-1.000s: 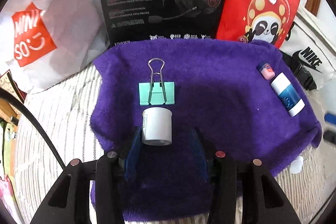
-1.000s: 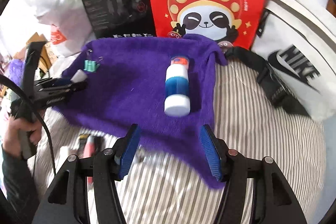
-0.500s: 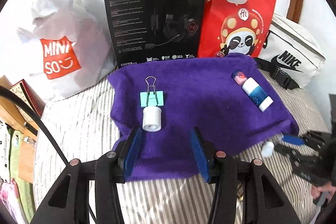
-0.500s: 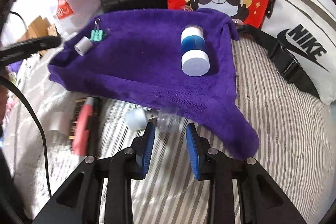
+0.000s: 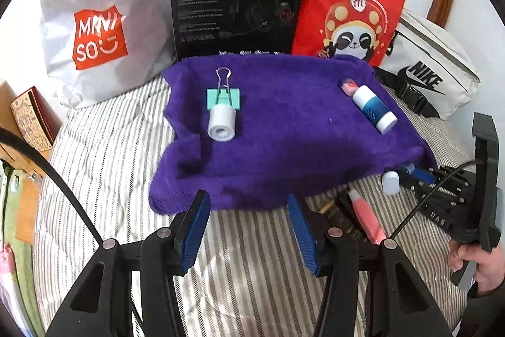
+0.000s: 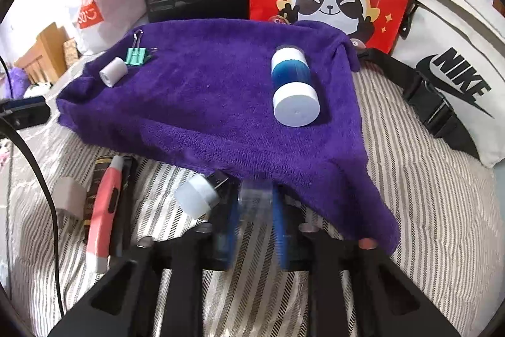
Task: Organize rigid objects
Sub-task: 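Grasp the clear cap with the right gripper while the left gripper grasps the white plug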
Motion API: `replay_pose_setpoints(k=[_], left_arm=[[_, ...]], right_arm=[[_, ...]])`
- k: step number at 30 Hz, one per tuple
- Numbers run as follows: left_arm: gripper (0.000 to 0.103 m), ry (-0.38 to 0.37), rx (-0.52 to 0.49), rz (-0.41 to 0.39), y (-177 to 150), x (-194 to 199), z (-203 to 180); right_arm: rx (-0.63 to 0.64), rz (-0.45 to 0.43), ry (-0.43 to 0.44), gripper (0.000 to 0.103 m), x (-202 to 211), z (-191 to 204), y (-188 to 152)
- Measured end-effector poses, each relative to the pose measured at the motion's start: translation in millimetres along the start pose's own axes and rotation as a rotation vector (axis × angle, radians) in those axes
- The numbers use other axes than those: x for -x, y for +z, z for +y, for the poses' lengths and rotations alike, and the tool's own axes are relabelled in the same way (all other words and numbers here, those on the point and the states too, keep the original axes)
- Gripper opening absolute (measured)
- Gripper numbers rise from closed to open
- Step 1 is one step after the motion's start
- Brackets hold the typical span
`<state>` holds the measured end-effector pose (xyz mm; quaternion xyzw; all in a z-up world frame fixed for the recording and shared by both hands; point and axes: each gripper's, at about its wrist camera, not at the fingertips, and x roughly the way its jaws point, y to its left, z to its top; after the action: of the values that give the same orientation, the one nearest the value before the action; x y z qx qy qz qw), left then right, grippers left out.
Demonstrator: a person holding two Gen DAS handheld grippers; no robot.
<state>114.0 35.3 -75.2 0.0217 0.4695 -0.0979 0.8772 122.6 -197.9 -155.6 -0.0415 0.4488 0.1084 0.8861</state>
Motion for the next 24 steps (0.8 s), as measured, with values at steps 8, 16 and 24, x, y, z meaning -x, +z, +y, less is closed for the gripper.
replay_pose_setpoints(k=[8,16,24], left_arm=[[0.049,-0.088,-0.005,0.052,-25.5,-10.4,-18.8],[0.049,-0.132,0.006,0.100,-27.7,-23.2,-42.1],[0.057,-0.075,-0.034,0.128,-38.4,-20.7,-44.9]], right_arm=[[-0.062,-0.015,0.024,0.017,29.1,-17.5,-13.9],[-0.084,-0.014,0.018,0.018,22.5,-16.1,-32.1],[-0.089,-0.055,0.017,0.018,24.5,-16.1,-38.1]])
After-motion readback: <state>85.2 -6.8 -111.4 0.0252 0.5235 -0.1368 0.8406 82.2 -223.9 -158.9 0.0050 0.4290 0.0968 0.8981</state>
